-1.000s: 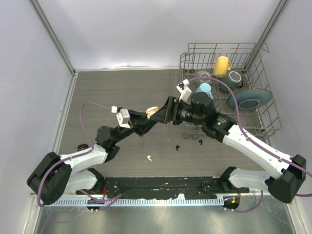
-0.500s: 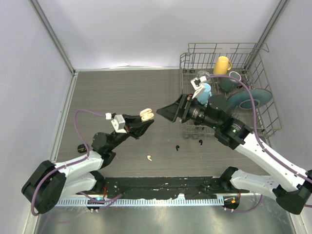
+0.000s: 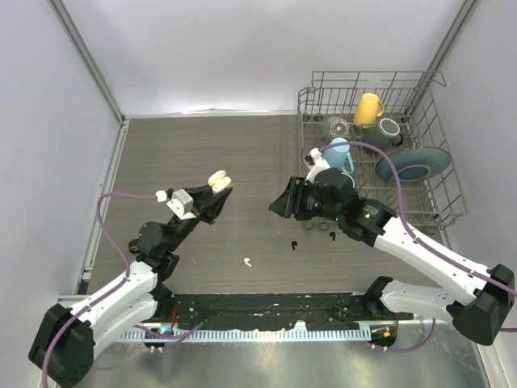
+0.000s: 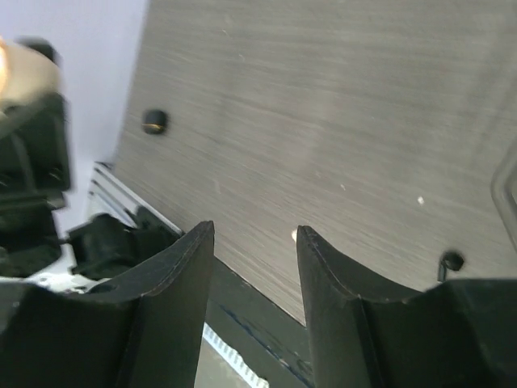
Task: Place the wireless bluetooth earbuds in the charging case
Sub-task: Pick up the earbud from the center of the board.
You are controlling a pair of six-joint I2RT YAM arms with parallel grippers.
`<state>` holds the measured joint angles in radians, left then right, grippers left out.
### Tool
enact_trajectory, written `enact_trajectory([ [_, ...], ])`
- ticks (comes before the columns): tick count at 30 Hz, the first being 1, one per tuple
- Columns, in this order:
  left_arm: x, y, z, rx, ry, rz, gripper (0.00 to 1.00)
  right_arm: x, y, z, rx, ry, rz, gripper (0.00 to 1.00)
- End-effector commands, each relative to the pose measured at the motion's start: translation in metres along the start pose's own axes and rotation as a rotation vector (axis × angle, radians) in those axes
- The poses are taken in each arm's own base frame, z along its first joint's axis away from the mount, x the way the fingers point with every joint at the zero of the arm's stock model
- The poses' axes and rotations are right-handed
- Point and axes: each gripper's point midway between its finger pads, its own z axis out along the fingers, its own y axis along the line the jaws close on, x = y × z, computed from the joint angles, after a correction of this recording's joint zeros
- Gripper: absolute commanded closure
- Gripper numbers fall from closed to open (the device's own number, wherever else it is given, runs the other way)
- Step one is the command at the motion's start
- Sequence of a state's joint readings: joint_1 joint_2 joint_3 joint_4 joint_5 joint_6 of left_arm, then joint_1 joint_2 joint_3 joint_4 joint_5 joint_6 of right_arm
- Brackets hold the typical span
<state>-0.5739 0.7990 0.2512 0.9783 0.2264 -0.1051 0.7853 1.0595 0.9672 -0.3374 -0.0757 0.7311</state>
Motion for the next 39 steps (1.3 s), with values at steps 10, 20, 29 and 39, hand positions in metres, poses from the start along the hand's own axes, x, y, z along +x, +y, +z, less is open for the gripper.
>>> enact_trajectory([
  [10, -0.001, 0.056, -0.018, -0.089, -0.061, -0.086, 1.00, 0.094, -0.036, 0.042, 0.210, 0.134, -0.152, 0.49],
  [20, -0.002, 0.062, -0.036, -0.137, -0.068, -0.094, 1.00, 0.165, -0.033, 0.079, 0.264, 0.247, -0.309, 0.50],
  [29, -0.008, 0.064, -0.050, -0.192, -0.040, -0.029, 1.00, 0.189, -0.019, 0.100, 0.239, 0.298, -0.399, 0.46],
  [39, -0.006, 0.060, -0.049, -0.170, -0.035, -0.035, 1.00, 0.194, -0.025, 0.113, 0.278, 0.319, -0.454, 0.50],
])
